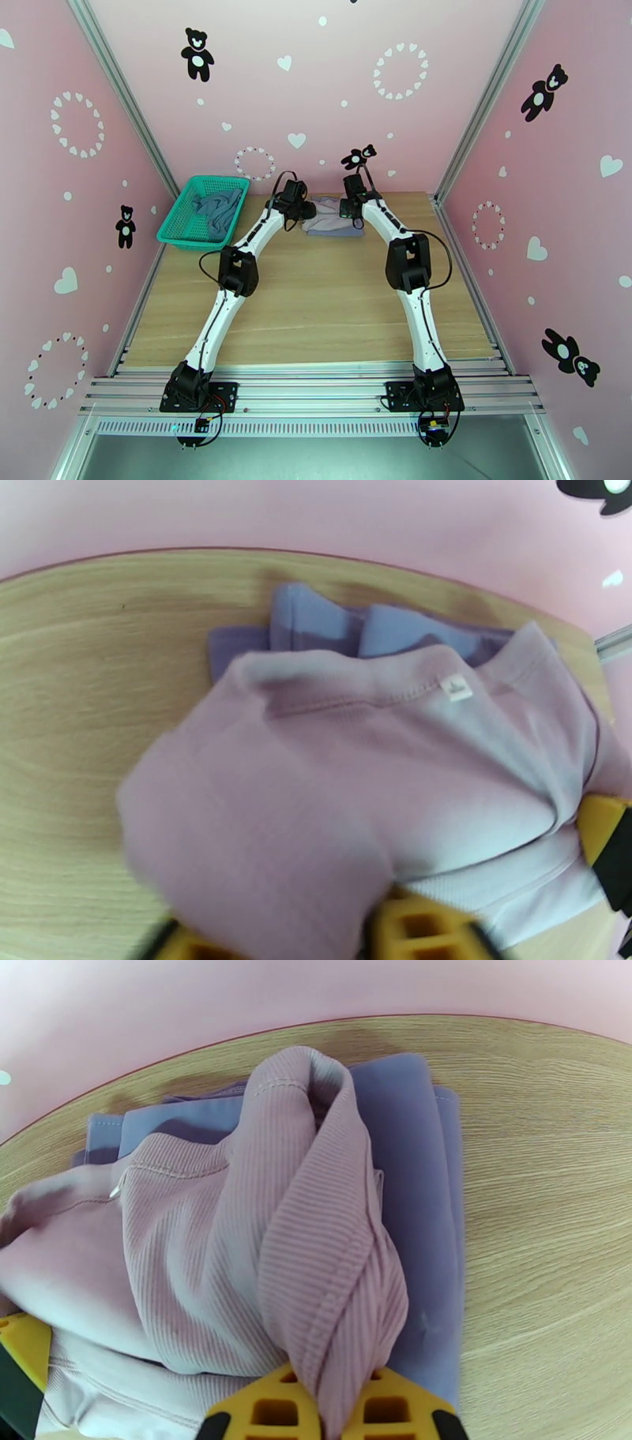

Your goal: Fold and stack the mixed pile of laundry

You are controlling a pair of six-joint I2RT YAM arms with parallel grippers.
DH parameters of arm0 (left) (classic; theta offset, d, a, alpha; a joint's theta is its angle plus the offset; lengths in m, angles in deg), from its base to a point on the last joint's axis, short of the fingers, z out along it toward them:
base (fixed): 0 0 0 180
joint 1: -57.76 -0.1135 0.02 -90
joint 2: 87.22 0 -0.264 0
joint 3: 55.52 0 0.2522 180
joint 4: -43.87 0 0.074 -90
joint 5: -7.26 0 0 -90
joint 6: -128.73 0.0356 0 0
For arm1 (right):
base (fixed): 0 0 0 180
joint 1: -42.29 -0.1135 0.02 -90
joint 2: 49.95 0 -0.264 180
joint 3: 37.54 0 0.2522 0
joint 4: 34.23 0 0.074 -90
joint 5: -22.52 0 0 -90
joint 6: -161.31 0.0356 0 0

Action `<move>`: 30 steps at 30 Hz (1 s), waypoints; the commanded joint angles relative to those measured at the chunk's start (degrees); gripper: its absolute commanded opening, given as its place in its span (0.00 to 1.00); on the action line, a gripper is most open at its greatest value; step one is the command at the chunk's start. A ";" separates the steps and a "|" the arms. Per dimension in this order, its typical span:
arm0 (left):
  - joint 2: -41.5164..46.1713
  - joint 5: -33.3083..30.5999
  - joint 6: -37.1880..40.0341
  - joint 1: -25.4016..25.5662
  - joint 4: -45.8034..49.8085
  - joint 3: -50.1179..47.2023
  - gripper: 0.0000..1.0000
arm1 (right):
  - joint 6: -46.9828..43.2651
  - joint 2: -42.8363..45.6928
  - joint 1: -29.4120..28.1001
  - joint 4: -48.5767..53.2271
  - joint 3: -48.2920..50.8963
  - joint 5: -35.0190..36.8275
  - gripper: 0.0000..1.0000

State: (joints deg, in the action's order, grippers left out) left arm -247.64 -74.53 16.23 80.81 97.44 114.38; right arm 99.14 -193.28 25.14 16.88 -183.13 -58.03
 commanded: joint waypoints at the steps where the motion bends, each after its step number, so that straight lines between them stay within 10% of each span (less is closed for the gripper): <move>1: -1.75 0.05 -0.71 -0.95 0.16 0.32 0.71 | -0.53 -2.66 0.62 2.02 -2.94 2.21 0.07; 6: 1.53 -0.81 1.06 -1.34 1.36 0.31 0.99 | -0.20 -3.23 0.93 2.73 -3.17 2.58 0.33; 16: 16.76 -9.15 7.20 -1.43 8.38 0.87 0.99 | 0.50 0.71 1.24 5.08 -4.23 1.85 0.83; 24: 33.14 -17.33 7.24 -7.99 22.94 -3.45 0.99 | -2.09 17.71 1.19 4.93 2.12 -0.95 0.99; 30: 37.54 -10.89 1.10 -22.43 28.75 -15.20 0.93 | -3.98 36.19 1.08 5.10 16.02 -7.68 0.99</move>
State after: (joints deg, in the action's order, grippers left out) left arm -205.83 -87.69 20.51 63.65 117.48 104.87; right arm 96.69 -165.65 26.28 21.14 -171.44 -61.59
